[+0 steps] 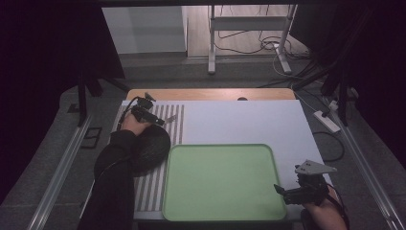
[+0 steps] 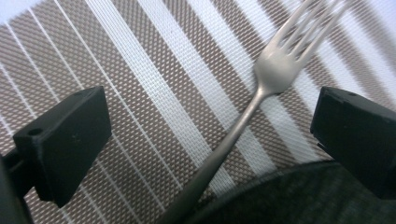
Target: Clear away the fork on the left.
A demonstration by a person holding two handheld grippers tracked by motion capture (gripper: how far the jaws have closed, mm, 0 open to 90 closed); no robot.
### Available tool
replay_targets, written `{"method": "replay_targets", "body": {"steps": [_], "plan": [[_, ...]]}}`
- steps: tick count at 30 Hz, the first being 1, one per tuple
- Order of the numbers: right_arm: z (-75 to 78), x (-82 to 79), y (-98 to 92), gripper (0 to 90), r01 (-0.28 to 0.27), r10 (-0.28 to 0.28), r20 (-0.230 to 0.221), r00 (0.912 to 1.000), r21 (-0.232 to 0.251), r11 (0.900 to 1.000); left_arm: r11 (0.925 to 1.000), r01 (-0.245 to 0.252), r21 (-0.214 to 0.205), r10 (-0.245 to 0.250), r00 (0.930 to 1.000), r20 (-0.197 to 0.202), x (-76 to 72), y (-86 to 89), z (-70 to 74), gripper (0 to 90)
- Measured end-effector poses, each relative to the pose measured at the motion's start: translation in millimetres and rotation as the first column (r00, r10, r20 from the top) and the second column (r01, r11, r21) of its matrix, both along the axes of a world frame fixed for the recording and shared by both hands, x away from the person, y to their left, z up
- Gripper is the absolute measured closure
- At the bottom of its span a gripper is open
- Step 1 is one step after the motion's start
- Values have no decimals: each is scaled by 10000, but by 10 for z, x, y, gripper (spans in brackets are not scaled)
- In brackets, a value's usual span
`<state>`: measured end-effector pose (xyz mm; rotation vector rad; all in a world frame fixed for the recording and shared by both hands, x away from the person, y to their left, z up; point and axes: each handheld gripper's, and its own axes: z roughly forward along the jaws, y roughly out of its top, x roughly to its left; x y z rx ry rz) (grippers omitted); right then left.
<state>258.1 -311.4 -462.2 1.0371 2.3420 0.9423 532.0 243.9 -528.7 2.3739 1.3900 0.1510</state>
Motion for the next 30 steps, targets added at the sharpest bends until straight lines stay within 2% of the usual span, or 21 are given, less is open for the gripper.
{"method": "replay_targets", "body": {"steps": [2, 6, 8, 11, 15, 16, 17, 19, 20, 21, 23, 25, 30], "plan": [[0, 0, 0, 0, -6, 6, 0, 10000, 3, 10000, 9999, -1, 116, 0, 10000, 87, 0, -6, -10, 0], [1, 0, -3, 0, -20, 20, -14, 10000, 9, 10000, 9997, 30, 260, -30, 10000, 20, 12, -7, 2, 6], [1, -1, -2, 0, -25, 25, -10, 10000, 1, 10000, 9987, 48, 499, -48, 10000, -9, 19, 4, 28, 65], [0, -4, 0, 0, -45, 45, 7, 10000, 2, 10000, 9985, 196, 508, -194, 9998, -28, 27, 62, 56, 179], [1, -4, -2, 0, -37, 37, -5, 10000, 0, 10000, 9994, 191, 282, -197, 9995, 229, 1, 189, 78, 372], [1, -3, -4, 0, -38, 38, -7, 10000, 6, 10000, 9998, 131, 171, -136, 9995, 295, -9, 231, 78, 372], [2, -3, -5, 0, -34, 34, -10, 10000, 11, 10000, 10000, 36, 81, -39, 9993, 374, -21, 274, 79, 501], [1, -3, -4, 0, -41, 41, -9, 10000, 8, 10000, 9998, -170, -96, 174, 9988, 453, -39, 363, 76, 615], [1, -3, -4, 0, -41, 41, -9, 10000, 8, 10000, 9995, -273, -174, 282, 9983, 518, -49, 397, 71, 615], [1, -2, -3, 0, -34, 34, -21, 10000, 2, 10000, 9990, -405, -182, 416, 9973, 612, -68, 437, 65, 720], [0, -1, -1, 0, -35, 35, -27, 10000, -10, 10000, 9988, -460, -161, 469, 9966, 671, -80, 455, 62, 803], [-1, 0, 0, 0, -37, 37, -26, 10000, -3, 10000, 9995, -289, -102, 295, 9973, 677, -92, 464, 66, 821], [-1, -1, 1, 0, -32, 32, -24, 10000, -8, 10000, 9996, -266, -78, 271, 9974, 665, -96, 461, 69, 840]]}}
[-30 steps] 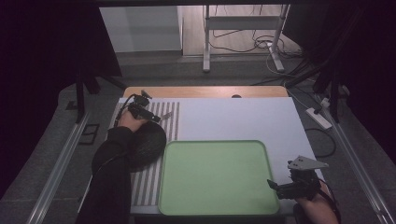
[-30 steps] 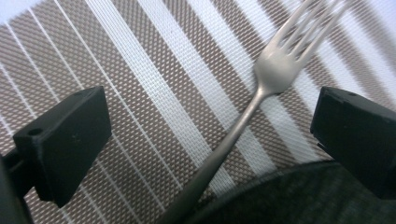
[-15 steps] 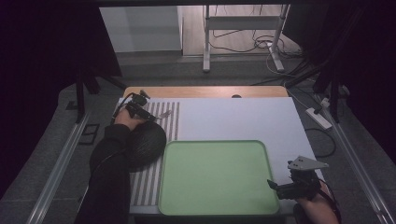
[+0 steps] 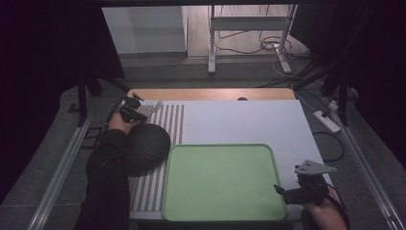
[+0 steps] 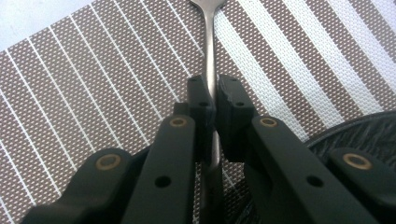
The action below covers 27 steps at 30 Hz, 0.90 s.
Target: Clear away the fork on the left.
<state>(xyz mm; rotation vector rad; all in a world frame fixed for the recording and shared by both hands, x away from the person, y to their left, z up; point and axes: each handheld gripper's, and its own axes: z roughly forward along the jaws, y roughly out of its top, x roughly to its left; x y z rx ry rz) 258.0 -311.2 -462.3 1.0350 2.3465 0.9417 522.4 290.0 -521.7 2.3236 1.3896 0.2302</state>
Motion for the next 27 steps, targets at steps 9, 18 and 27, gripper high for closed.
{"method": "replay_targets", "body": {"steps": [9, 18, 27], "plan": [[0, 6, -2, 0, 41, -41, -34, 10000, -6, 10000, 9990, -423, -112, 420, 9989, -201, -25, 172, 77, 841], [-5, 12, 12, 0, 22, -23, -69, 10000, -86, 10000, 9978, -572, 344, 581, 9979, -268, -153, 374, 279, 841], [-6, 8, 23, 0, -29, 28, -33, 10000, -178, 9998, 9975, -470, -524, 472, 9989, 28, -395, 353, 428, 841]]}}
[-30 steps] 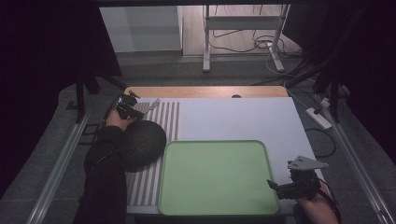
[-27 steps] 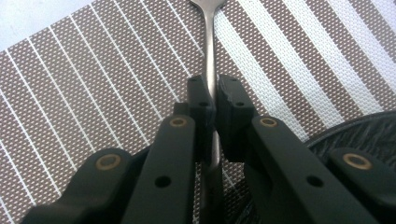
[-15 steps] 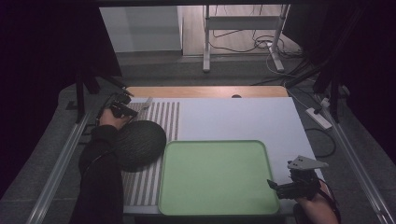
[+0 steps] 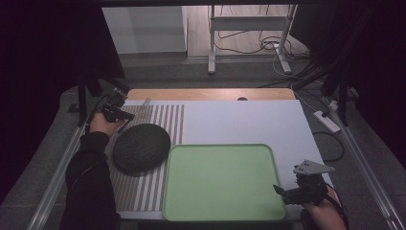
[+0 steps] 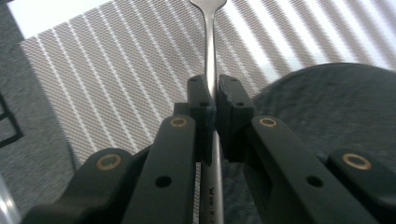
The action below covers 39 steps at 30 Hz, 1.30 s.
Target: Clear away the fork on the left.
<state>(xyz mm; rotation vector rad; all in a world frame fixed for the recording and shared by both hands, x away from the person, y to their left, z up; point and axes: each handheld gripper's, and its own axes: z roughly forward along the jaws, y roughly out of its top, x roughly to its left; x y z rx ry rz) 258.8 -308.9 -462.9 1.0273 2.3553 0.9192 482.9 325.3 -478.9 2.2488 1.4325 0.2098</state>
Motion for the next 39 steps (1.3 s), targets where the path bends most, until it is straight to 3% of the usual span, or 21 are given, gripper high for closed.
{"method": "replay_targets", "body": {"steps": [8, 10, 19, 23, 32, 39], "plan": [[5, -3, -3, 0, 82, -82, 57, 10000, 6, 10000, 9991, 339, -242, -334, 9992, 209, -241, -202, 58, 841], [8, -1, -10, 0, 178, -179, 62, 9998, 55, 9998, 9978, 439, -486, -429, 9988, 232, -344, -289, 71, 841], [7, 5, -16, 0, 173, -173, -13, 9998, 136, 9998, 9946, 888, -539, -875, 9958, 263, -647, -524, 62, 841], [6, 4, -9, 0, 118, -118, -23, 9999, 57, 9999, 9910, 988, -900, -954, 9946, 408, -826, -606, 67, 841], [6, -1, -7, 0, -48, 48, -20, 10000, 81, 10000, 9850, 1482, -887, -1445, 9884, 461, -1225, -897, 95, 840], [9, -4, -11, 0, -66, 66, -16, 10000, 142, 9999, 9840, 1531, -911, -1492, 9876, 481, -1422, -1043, 93, 840]]}}
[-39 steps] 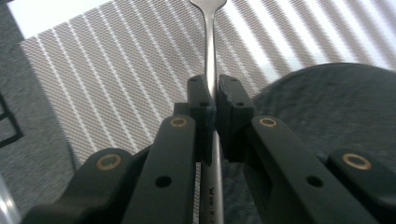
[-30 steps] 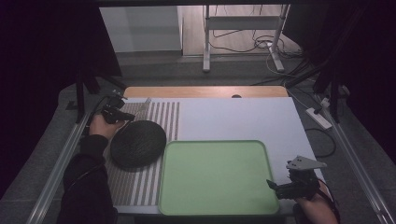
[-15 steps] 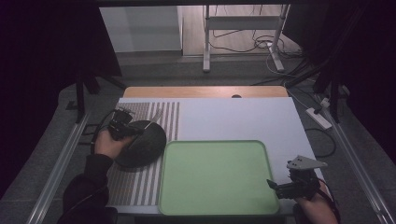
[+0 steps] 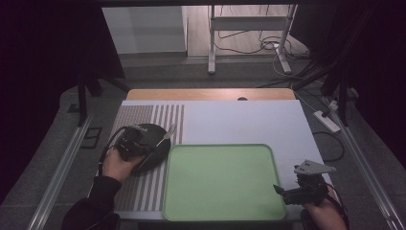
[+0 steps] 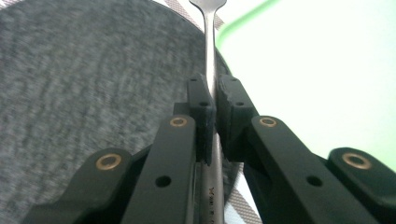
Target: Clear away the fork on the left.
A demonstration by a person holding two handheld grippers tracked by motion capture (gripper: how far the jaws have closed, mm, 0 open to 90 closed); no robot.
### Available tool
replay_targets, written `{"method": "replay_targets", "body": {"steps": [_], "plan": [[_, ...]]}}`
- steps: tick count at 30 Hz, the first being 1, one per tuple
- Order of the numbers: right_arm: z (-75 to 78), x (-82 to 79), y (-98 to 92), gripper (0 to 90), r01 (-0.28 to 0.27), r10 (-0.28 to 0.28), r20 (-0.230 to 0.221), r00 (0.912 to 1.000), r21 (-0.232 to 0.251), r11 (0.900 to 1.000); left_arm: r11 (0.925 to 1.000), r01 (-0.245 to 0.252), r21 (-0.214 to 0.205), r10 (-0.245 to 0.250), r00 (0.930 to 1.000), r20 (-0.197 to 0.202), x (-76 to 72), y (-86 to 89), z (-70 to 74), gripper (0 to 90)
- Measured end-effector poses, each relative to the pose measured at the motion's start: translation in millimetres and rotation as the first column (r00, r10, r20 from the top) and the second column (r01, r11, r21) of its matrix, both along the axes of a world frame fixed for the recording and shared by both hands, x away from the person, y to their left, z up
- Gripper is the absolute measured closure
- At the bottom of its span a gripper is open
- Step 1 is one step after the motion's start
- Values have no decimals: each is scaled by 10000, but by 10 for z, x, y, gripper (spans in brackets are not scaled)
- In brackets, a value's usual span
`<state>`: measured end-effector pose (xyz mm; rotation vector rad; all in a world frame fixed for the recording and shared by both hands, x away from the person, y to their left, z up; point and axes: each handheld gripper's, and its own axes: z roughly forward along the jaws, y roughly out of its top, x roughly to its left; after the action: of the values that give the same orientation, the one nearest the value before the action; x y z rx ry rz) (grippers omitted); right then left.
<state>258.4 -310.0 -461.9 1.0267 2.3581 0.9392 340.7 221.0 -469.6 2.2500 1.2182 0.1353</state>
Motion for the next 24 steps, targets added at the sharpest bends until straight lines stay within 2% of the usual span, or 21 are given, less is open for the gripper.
{"method": "replay_targets", "body": {"steps": [2, 5, 8, 13, 16, 20, 24], "plan": [[0, -2, 1, 0, -25, 25, 13, 10000, -20, 10000, 9999, -1, -156, 1, 10000, -20, -57, -46, -7, 840], [0, -5, 2, 0, -44, 44, 52, 10000, -3, 10000, 9998, 101, -143, -101, 9999, -4, -151, -126, -9, 840], [5, -8, -5, 0, -37, 37, 54, 10000, 41, 10000, 9991, 89, -419, -90, 10000, -33, -273, -206, -22, 840], [7, -10, -12, 0, -52, 51, 70, 10000, 136, 9999, 9991, 68, -427, -71, 10000, -64, -377, -285, -43, 840], [7, -11, -12, 0, -63, 62, 80, 9999, 138, 9999, 9981, 104, -604, -112, 9998, -133, -453, -364, -63, 840], [6, -10, -11, 0, -79, 78, 84, 9999, 119, 9999, 9989, 224, -412, -232, 9996, -180, -538, -509, -85, 840], [5, -7, -17, 0, -76, 75, 68, 9999, 127, 9999, 9987, 160, -476, -172, 9995, -259, -592, -613, -118, 840]]}}
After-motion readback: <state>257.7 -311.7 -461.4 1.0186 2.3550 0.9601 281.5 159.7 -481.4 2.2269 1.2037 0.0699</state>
